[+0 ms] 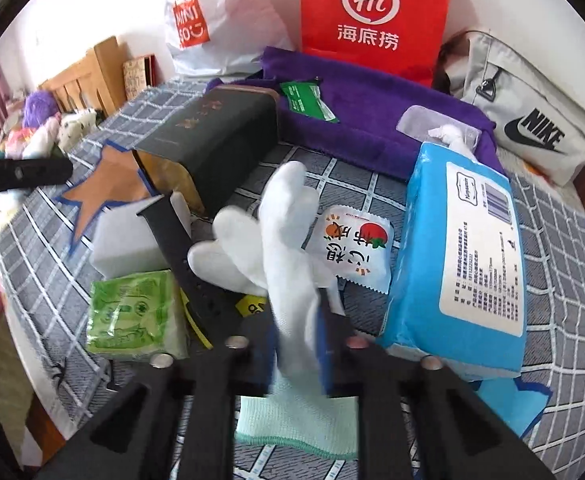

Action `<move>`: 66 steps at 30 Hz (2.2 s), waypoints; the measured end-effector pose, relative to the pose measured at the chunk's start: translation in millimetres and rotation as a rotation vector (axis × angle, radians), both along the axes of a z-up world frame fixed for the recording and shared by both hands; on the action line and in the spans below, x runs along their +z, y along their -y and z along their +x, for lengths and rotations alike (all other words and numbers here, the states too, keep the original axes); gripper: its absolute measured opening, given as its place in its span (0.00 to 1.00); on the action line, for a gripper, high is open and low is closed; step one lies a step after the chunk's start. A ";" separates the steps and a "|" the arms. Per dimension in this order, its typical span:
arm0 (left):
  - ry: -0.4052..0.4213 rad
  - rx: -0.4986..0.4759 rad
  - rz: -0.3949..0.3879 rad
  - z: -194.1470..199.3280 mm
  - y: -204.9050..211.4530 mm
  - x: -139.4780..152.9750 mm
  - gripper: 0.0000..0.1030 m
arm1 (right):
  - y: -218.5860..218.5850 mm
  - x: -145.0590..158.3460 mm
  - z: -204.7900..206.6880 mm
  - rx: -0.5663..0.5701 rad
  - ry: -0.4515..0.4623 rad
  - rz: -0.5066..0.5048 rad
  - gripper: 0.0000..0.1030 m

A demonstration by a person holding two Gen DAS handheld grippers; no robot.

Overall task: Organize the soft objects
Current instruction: 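Reach the right tool to the white glove and close on it, then grasp the white block with the left tool while the right holds the glove, then carry the white block and white glove over the purple towel with both tools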

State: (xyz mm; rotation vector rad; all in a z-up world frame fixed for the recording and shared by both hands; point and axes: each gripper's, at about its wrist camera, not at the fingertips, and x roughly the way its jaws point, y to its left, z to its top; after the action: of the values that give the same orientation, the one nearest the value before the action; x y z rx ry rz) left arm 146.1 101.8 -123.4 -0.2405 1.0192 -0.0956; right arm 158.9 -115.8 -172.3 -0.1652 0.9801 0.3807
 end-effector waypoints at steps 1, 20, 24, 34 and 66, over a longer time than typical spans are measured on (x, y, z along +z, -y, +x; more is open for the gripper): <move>-0.006 0.003 -0.003 -1.0 -0.8 -1.6 0.52 | 1.9 3.8 -2.5 -0.002 0.011 0.015 0.11; -0.098 -0.047 0.014 -7.1 28.5 -47.3 0.60 | 76.8 39.7 -77.7 -0.055 0.103 0.124 0.11; -0.109 -0.076 0.019 1.9 35.8 -56.1 0.60 | 94.4 19.7 -82.6 -0.088 0.061 0.113 0.11; -0.062 -0.074 0.013 12.2 34.0 -68.9 0.60 | 99.8 -24.3 -67.7 -0.126 -0.030 0.086 0.16; 0.125 0.051 0.010 -28.5 -4.4 12.0 0.55 | 103.1 18.1 -77.5 -0.202 0.071 0.132 0.14</move>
State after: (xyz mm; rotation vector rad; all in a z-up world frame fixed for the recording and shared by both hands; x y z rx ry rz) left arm 117.6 106.2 -111.5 -0.2479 0.8885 -0.0587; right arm 81.4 -218.9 -154.3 0.0397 0.8897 0.2513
